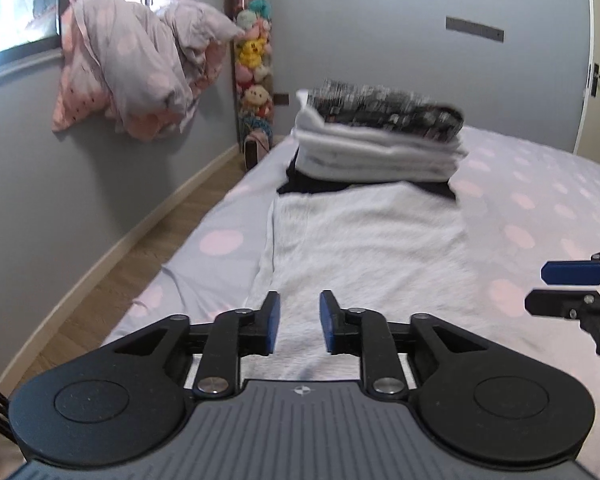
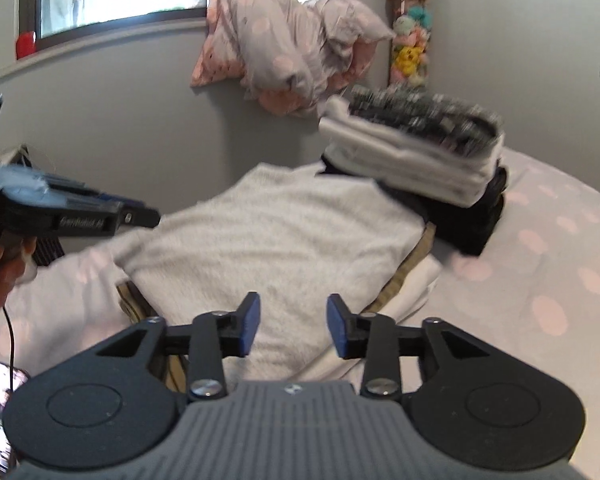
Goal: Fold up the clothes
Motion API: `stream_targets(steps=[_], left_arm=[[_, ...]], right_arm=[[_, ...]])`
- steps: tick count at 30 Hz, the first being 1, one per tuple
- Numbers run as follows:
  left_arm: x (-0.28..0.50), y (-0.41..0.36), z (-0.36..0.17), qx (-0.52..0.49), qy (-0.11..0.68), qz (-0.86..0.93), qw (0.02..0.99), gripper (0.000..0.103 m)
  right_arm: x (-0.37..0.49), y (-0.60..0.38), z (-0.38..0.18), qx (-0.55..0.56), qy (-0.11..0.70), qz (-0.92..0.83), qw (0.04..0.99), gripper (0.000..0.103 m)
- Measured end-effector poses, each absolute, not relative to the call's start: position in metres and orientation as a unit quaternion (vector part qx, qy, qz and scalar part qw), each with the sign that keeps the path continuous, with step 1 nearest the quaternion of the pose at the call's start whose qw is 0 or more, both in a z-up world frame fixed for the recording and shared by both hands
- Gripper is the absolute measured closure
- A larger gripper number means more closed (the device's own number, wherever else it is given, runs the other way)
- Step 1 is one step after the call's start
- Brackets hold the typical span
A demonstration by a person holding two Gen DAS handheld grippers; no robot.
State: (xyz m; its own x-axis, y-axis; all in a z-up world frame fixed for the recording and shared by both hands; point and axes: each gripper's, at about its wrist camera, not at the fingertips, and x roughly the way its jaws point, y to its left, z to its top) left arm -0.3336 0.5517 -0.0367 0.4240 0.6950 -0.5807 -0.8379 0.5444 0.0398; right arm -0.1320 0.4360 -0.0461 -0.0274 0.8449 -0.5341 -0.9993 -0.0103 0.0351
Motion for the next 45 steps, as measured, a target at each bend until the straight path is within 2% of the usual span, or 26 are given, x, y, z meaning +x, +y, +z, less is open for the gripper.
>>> stream_targets(steps=[2,4,9,12,15,27,45], left_arm=[[-0.334,0.535,-0.019,-0.127,0.270,0.478,0.826,0.054],[-0.335,0.519,-0.001,-0.126,0.246,0.485,0.829,0.042],[-0.335,0.476,0.046,-0.121,0.231,0.488,0.833,0.028],[-0.329,0.446,0.070,-0.101,0.241,0.490,0.831,0.022],[-0.325,0.416,0.090,-0.085,0.235,0.496,0.832,0.012],[-0.324,0.332,0.097,-0.102,0.219,0.516,0.822,0.008],[-0.305,0.272,0.036,-0.183,0.247,0.523,0.795,0.008]], right_arm=[[-0.132,0.423,-0.029,-0.168,0.205,0.678,0.686,0.059],[-0.133,0.409,-0.011,-0.147,0.203,0.664,0.704,0.054],[-0.133,0.367,0.030,-0.105,0.196,0.655,0.723,0.048],[-0.135,0.343,0.052,-0.094,0.206,0.649,0.727,0.040],[-0.137,0.318,0.070,-0.079,0.213,0.645,0.730,0.039],[-0.158,0.222,0.102,-0.048,0.195,0.654,0.729,0.031],[-0.167,0.162,0.054,-0.108,0.208,0.623,0.746,0.030]])
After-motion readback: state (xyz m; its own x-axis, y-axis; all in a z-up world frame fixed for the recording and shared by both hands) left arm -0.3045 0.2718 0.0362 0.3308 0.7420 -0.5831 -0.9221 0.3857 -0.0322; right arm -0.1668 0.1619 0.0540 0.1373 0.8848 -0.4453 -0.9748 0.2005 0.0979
